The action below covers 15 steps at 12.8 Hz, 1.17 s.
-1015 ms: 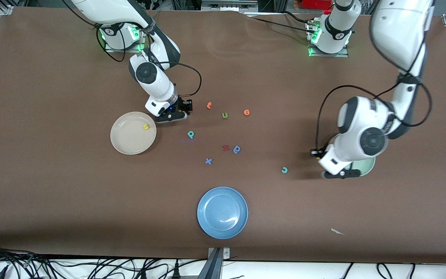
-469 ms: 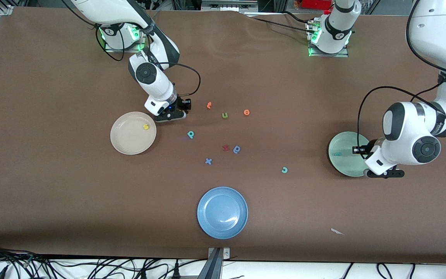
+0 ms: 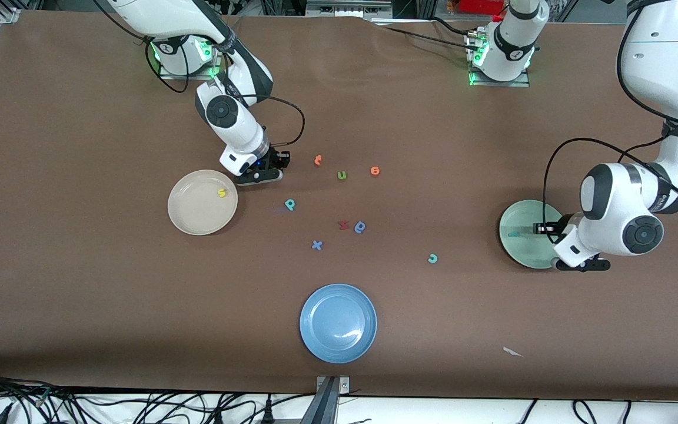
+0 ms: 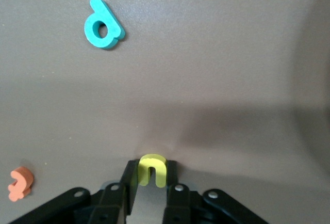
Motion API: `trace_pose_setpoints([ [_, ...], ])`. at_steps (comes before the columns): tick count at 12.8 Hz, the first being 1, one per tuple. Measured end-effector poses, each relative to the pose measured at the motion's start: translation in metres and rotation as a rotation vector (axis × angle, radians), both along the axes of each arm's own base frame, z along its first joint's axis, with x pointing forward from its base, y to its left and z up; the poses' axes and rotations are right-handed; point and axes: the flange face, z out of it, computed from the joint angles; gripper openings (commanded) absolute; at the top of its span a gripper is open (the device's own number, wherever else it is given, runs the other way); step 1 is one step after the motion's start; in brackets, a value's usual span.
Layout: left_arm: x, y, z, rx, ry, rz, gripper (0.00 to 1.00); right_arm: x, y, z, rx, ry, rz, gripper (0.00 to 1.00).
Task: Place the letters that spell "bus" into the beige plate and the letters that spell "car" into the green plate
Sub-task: 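Place the yellow u on the white plate while the left gripper reaches cyan c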
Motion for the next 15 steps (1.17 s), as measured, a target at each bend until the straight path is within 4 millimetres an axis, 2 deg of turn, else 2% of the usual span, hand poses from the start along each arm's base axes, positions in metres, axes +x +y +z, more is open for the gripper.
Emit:
trace_pose_setpoints([
  [2,0.014,-0.016,0.031,-0.019,-0.065,0.006,1.00,0.000,0.000,0.000,0.001,-0.001,0.001,0.09],
  [4,0.027,-0.051,0.072,-0.060,-0.135,0.093,1.00,0.001,0.000,0.002,0.001,-0.004,0.003,0.08],
  [5,0.029,-0.073,0.084,-0.069,-0.150,0.145,1.00,0.004,-0.003,0.007,-0.005,-0.003,0.004,0.08],
  [7,0.026,-0.119,0.091,-0.066,-0.151,0.245,1.00,0.018,-0.021,0.029,-0.037,0.007,0.027,0.08],
  [10,0.017,-0.196,0.077,-0.042,-0.151,0.352,1.00,0.044,-0.073,0.069,-0.068,0.009,0.091,0.10],
  [12,0.017,-0.239,0.050,-0.048,-0.172,0.406,0.99,0.056,-0.101,0.074,-0.067,0.001,0.124,0.10],
  [14,0.021,-0.264,0.020,-0.064,-0.195,0.451,0.98,0.063,-0.122,0.071,-0.070,0.001,0.162,0.12],
  [15,0.025,-0.267,0.010,-0.074,-0.209,0.471,0.98,0.066,-0.132,0.068,-0.077,-0.001,0.183,0.14],
])
